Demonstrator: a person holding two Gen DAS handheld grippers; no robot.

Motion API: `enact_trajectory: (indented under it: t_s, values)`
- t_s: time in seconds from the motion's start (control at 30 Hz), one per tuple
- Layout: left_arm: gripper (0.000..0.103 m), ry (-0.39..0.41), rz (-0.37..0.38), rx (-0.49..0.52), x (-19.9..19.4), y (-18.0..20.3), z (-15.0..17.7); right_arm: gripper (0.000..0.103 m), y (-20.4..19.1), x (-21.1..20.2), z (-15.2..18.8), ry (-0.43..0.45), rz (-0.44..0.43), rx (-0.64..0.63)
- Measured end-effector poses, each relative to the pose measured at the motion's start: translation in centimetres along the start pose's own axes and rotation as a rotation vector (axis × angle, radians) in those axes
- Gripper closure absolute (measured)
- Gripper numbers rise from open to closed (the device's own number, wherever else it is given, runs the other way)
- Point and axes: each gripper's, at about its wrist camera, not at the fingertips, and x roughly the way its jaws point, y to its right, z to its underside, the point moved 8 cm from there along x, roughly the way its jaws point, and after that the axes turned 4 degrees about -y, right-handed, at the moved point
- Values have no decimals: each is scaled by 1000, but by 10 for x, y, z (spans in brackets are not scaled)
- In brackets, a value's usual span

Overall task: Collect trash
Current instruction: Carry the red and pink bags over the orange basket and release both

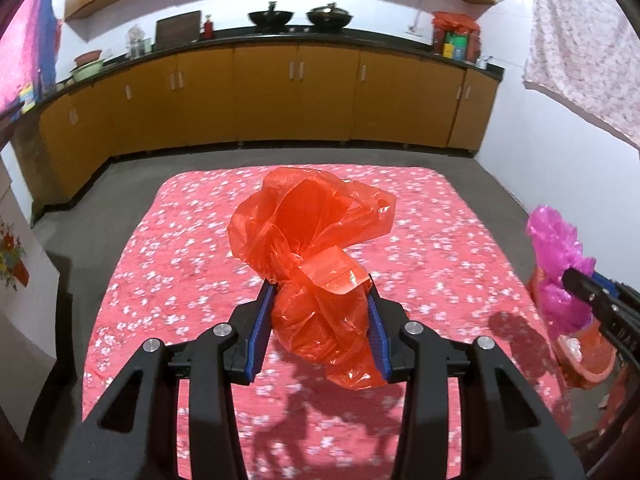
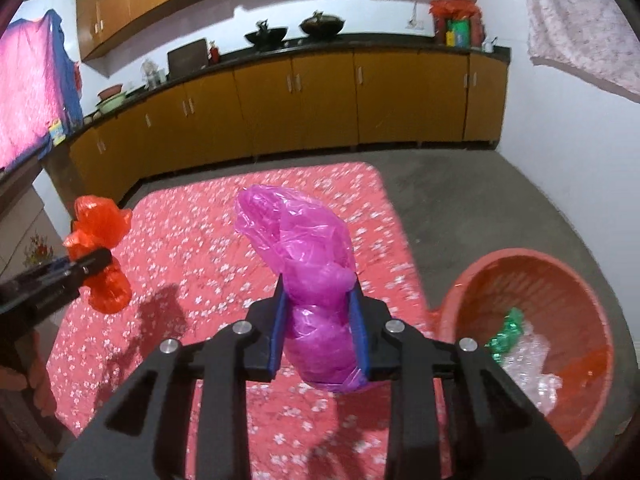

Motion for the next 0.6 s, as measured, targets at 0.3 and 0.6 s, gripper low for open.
enact_trajectory:
  t_s: [0.3, 0.6]
  values:
    - [60, 29, 91, 93, -15, 74, -2, 75, 53, -53, 4, 65, 85, 75]
    - [60, 33, 178, 165, -21, 137, 2, 74, 108, -83, 16, 98, 173, 149]
